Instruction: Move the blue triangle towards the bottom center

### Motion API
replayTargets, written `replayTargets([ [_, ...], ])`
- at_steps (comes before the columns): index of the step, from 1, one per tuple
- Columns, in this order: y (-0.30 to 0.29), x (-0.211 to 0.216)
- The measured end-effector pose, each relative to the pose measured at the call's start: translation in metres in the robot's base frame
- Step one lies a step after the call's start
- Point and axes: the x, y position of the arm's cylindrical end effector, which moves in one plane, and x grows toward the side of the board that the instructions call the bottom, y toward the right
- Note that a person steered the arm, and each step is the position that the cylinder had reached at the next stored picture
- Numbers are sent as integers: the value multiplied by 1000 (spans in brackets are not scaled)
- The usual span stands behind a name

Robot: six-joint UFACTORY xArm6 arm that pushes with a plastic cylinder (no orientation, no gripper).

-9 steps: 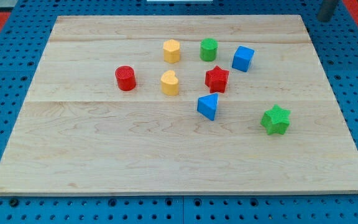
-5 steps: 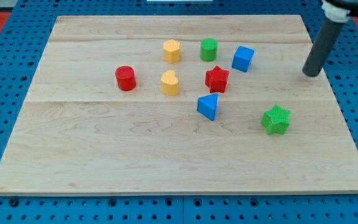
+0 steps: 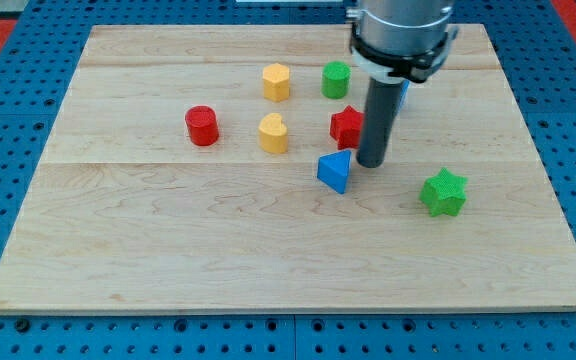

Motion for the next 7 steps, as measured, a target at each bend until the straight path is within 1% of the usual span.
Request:
replayTargets([
  [2,-61,4],
  [4,-65,34],
  [7,-66,98],
])
